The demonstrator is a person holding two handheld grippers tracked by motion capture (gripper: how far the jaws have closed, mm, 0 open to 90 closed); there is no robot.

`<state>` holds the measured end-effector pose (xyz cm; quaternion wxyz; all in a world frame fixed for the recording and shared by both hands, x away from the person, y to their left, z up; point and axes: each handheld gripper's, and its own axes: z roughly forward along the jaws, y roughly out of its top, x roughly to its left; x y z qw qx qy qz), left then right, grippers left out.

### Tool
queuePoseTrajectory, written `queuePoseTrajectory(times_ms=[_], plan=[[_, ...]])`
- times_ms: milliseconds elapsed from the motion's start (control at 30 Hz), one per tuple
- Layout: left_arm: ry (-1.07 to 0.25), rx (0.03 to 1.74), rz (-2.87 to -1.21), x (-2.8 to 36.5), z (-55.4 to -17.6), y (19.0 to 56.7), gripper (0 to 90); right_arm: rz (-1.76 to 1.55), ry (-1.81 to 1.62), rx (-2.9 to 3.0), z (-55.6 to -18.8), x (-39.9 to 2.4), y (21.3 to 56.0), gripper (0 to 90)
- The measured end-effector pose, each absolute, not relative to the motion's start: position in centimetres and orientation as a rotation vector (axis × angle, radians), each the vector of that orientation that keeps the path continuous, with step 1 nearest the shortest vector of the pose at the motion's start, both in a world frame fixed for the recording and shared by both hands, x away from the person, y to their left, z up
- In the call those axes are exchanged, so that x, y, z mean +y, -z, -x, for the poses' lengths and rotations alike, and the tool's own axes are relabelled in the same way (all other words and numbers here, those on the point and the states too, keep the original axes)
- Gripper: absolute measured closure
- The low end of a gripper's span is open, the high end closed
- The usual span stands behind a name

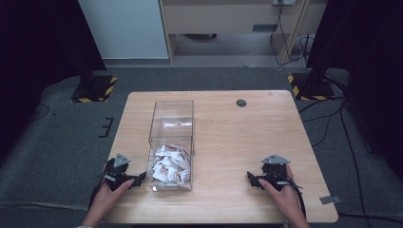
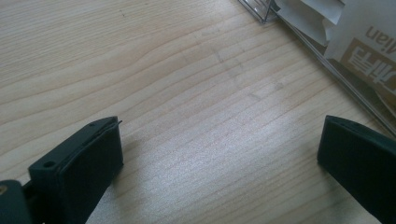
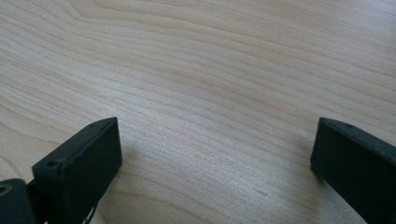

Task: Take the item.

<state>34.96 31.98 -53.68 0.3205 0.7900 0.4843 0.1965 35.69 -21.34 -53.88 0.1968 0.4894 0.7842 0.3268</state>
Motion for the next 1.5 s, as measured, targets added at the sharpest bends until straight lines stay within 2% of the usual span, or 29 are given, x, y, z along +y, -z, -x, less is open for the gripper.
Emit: queuePoseTrajectory(times_ms=[233,433,733,1033,1500], plan=[[-0.516,1.272,-2.076,32.0,-35.0,53.7,0.0,-1.371,-0.916,2.195,-35.7,-21.3,53.9,2.4],[-0.516,1.272,-2.076,32.0,-35.0,53.7,0.0,-1.381,-0.963,2.202,-35.5,-21.2,53.6,5.8],[-0.516,1.272,-2.076,32.0,-35.0,53.7,0.0,-1.28,-1.004,2.211,-35.7,-19.5,50.0,11.8],[-0.516,1.272,-2.077,32.0,-35.0,53.7,0.0,-1.247,-0.989,2.25,-36.2,-18.6,48.5,14.7],[-0.516,1.272,-2.076,32.0,-35.0,53.7,0.0,-1.185,-1.025,2.297,-37.1,-16.2,45.2,26.7]])
